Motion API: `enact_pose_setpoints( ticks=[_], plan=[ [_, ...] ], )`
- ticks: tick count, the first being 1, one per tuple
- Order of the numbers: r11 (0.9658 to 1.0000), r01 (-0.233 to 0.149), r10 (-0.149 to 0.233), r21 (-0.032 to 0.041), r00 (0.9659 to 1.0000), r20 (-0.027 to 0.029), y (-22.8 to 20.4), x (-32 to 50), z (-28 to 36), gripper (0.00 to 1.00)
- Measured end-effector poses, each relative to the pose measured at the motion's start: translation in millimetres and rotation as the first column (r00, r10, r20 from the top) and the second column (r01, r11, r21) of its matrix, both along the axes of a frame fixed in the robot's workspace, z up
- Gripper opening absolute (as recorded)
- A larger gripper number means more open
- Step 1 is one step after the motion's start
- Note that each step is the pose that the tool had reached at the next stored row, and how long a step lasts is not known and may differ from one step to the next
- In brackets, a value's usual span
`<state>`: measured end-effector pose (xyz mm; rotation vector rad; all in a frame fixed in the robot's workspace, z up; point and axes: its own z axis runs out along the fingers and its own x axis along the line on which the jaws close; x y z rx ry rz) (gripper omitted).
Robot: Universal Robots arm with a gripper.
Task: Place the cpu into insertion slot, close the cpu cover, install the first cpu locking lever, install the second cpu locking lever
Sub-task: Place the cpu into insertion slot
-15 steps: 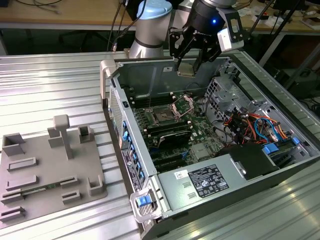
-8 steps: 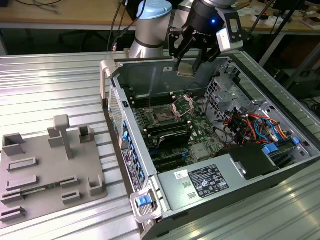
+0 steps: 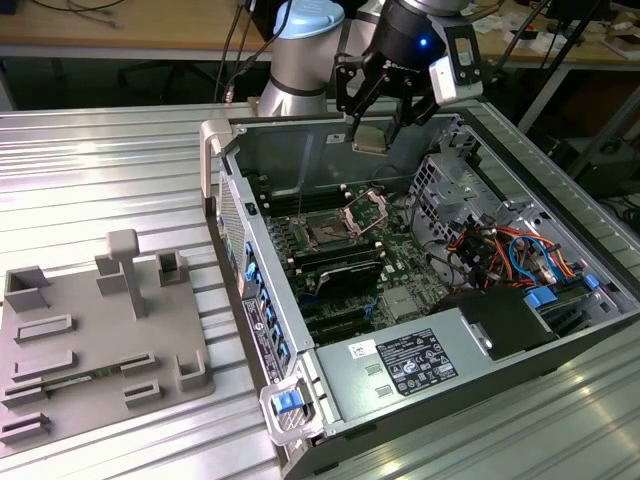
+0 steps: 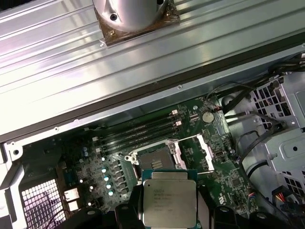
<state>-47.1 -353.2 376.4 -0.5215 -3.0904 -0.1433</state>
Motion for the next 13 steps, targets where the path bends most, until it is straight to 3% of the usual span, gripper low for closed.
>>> enact_pose_setpoints(
  ticks=[8, 13],
  plan=[
    [0.9998, 0.022, -0.022, 0.0001, 0.9998, 0.0, 0.0, -2.8, -0.1, 0.55],
    [0.9983, 0.058, -0.058, 0.0, 0.9983, 0.0, 0.0, -4.0, -0.2, 0.55]
  ],
)
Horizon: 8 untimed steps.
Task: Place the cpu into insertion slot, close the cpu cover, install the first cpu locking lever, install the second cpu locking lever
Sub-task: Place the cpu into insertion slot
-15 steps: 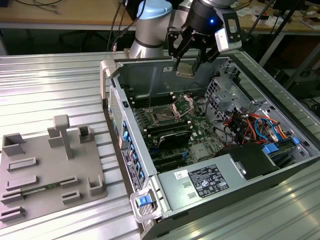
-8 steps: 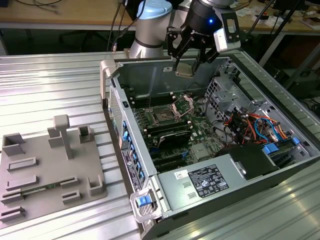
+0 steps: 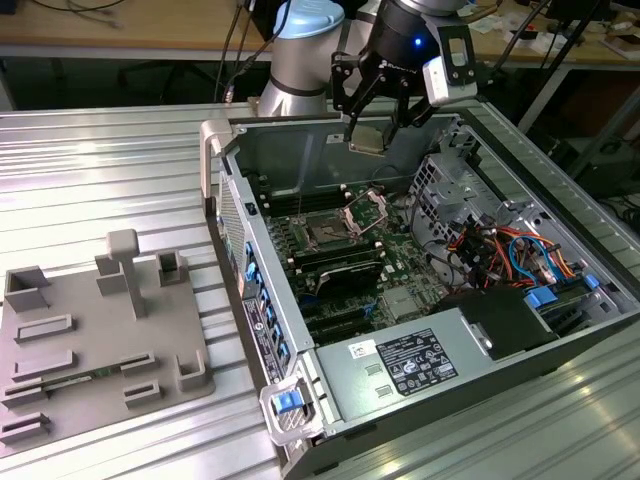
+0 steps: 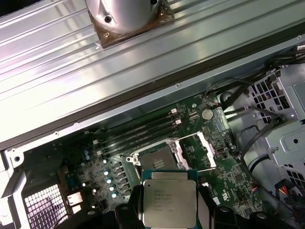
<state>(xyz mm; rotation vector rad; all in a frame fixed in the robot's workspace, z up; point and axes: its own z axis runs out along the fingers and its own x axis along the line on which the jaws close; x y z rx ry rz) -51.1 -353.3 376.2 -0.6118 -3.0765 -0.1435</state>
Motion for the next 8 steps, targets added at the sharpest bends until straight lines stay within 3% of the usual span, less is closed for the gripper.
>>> enact_pose_setpoints(
  ticks=[8],
  plan=[
    [0.9973, 0.073, -0.073, 0.0002, 0.9973, 0.0001, 0.1, -1.5, -0.4, 0.55]
  ],
)
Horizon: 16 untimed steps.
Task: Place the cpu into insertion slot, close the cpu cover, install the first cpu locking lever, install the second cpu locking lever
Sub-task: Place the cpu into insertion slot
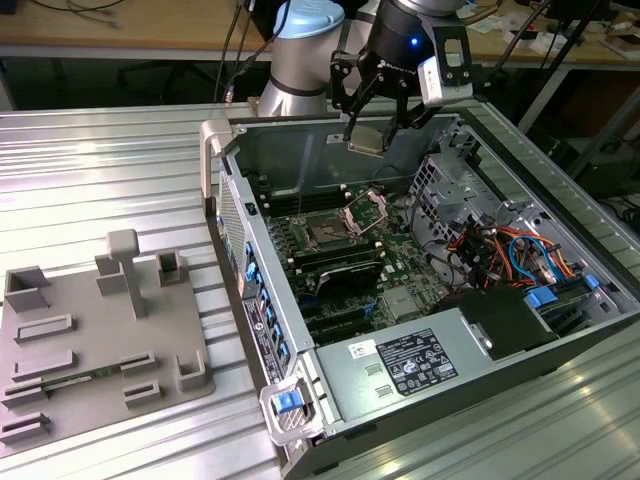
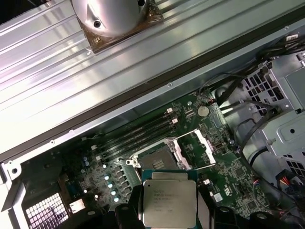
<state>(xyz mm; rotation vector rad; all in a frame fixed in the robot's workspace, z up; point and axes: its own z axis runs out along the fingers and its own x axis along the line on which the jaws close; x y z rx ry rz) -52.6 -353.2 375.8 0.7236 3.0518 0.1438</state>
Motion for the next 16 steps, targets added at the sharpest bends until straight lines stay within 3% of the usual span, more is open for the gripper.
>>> enact_pose_setpoints(
  ticks=[8, 16],
  plan=[
    [0.9988, 0.05, -0.05, -0.0001, 0.9988, -0.0001, 0.0, -3.3, -0.1, 0.55],
    [0.9952, 0.098, -0.098, -0.0001, 0.9952, -0.0001, 0.0, -6.8, -0.2, 0.55]
  ],
)
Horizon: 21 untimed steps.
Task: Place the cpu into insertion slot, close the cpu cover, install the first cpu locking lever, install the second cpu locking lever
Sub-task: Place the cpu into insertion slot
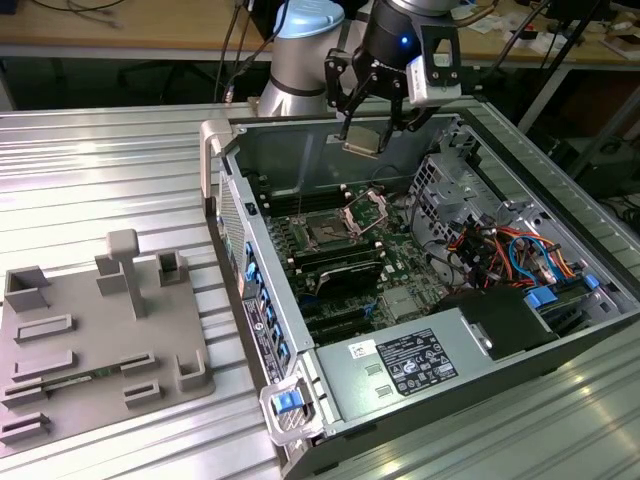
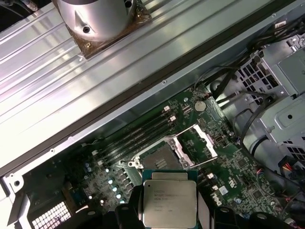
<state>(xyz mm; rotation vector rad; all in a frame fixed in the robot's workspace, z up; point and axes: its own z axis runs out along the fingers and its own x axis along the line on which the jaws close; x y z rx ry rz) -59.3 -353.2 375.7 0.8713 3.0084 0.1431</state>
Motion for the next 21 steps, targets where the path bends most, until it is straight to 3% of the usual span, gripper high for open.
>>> enact_pose_setpoints(
  ticks=[13, 21],
  plan=[
    [0.9971, 0.077, -0.077, 0.0, 0.9971, -0.0001, 0.0, -5.0, -0.3, 0.55],
    [0.9915, 0.13, -0.13, 0.0, 0.9915, -0.0001, 0.0, -7.6, -0.6, 0.55]
  ],
)
